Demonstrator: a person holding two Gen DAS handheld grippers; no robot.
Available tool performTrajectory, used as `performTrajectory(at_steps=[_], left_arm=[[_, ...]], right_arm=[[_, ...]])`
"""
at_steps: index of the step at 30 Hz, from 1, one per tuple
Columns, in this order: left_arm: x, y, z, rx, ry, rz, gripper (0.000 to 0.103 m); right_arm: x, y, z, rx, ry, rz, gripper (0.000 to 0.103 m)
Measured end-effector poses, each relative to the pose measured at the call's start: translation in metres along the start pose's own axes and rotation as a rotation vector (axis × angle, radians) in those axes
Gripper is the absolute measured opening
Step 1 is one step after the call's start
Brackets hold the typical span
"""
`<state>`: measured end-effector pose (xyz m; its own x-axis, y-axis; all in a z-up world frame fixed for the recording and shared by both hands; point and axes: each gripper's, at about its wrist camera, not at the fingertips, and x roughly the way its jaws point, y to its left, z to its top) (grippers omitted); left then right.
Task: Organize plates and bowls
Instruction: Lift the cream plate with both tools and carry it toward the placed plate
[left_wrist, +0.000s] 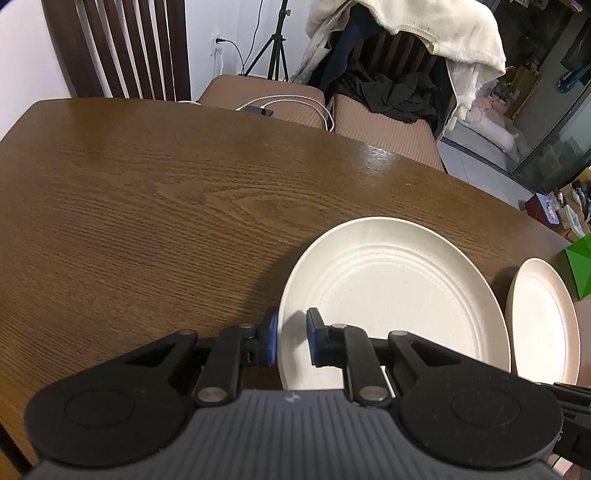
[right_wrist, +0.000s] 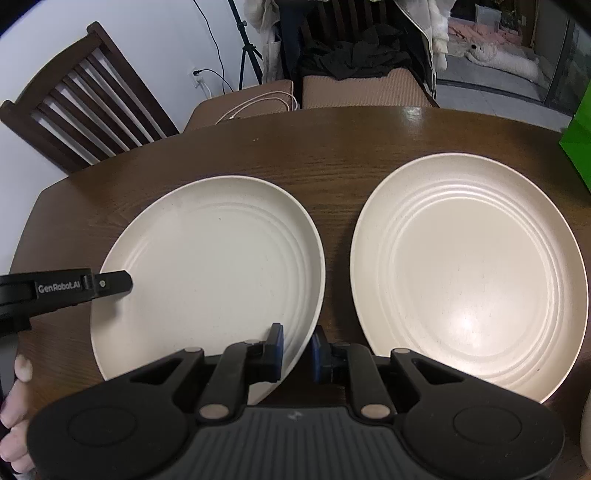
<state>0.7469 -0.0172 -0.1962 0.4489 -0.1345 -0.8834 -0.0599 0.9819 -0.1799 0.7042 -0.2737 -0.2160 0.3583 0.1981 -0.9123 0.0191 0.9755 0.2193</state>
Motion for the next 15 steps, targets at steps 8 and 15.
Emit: performTrajectory(at_steps=[8, 15], left_arm=[[-0.013, -0.003, -0.003, 0.007, -0.036, -0.005, 0.016], [-0.030, -0.007, 0.001, 0.016, -0.070, -0.013, 0.016]], right_arm=[[-0.012, 0.003, 0.000, -0.015, -0.032, -0.004, 0.015], [-0.031, 0.004, 0.000, -0.018, -0.064, -0.002, 0.015]])
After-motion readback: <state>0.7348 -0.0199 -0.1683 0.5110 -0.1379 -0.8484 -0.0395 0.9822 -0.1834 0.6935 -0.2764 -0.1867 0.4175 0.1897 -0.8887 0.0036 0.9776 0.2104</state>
